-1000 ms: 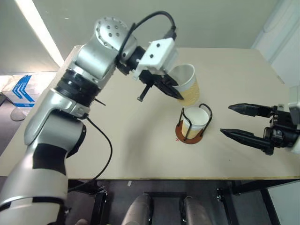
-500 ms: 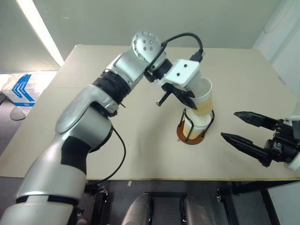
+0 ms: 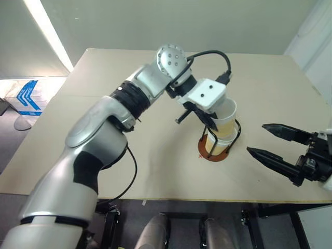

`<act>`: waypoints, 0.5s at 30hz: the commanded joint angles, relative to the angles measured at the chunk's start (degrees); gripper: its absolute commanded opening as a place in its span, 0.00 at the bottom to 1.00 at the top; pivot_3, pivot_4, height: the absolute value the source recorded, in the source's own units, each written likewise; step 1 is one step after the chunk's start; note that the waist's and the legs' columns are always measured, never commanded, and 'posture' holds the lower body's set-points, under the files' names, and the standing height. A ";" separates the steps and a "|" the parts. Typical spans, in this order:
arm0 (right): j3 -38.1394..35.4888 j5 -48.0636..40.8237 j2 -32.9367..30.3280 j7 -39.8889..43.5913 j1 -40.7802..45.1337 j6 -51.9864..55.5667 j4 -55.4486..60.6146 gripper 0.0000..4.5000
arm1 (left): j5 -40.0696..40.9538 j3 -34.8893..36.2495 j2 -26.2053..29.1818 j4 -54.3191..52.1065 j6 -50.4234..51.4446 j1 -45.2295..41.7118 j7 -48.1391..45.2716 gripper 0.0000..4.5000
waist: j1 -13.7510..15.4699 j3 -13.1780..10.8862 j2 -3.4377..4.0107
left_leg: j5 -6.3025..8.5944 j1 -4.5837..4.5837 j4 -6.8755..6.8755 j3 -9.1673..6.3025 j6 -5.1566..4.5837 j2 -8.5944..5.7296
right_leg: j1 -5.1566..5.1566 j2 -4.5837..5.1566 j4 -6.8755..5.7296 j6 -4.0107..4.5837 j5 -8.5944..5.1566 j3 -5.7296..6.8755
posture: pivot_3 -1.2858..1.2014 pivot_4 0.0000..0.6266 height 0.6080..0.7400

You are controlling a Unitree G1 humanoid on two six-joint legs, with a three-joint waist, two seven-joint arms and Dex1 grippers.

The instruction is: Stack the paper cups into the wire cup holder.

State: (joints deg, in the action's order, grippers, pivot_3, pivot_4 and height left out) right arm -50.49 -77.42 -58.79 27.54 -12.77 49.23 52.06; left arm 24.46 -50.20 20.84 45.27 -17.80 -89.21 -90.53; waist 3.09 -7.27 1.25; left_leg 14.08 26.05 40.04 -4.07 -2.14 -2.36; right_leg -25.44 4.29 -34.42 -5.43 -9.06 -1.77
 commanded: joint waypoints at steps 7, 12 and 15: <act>-3.60 -0.62 -0.80 0.03 -1.98 -1.63 0.11 0.83 | -3.46 6.78 -2.77 4.90 -2.64 -3.39 -1.97 0.76 | 0.04 0.00 -0.01 | 0.00 -0.04 0.00 0.04 0.00 0.02 | 0.01 -0.01 -0.01 -0.02 -0.01 -0.01 | 0.52 0.24 1.00; -0.92 1.11 -2.23 -0.64 -0.18 -1.95 -2.33 0.83 | -5.06 16.58 -3.46 7.56 -0.29 -3.83 -1.45 0.99 | 0.02 -0.01 -0.01 | 0.00 -0.02 0.03 0.08 -0.02 0.00 | 0.01 -0.01 0.02 -0.07 -0.04 -0.04 | 0.52 0.24 1.00; 3.40 2.97 -2.57 -2.80 1.92 -1.77 -4.96 0.83 | -5.56 22.88 -1.69 6.82 2.55 -1.56 2.06 0.99 | -0.02 0.00 -0.01 | 0.00 -0.03 0.01 0.08 -0.03 0.01 | 0.01 -0.02 0.04 -0.10 -0.06 -0.05 | 0.52 0.24 1.00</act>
State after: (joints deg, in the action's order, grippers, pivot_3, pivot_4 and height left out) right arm -48.32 -75.55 -60.98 26.19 -11.60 48.41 48.37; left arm 19.25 -31.34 17.82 52.88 -16.61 -90.67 -89.58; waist 3.07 -7.27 1.25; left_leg 14.08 26.00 40.05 -3.99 -2.16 -2.35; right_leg -25.43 4.27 -34.37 -5.55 -9.13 -1.82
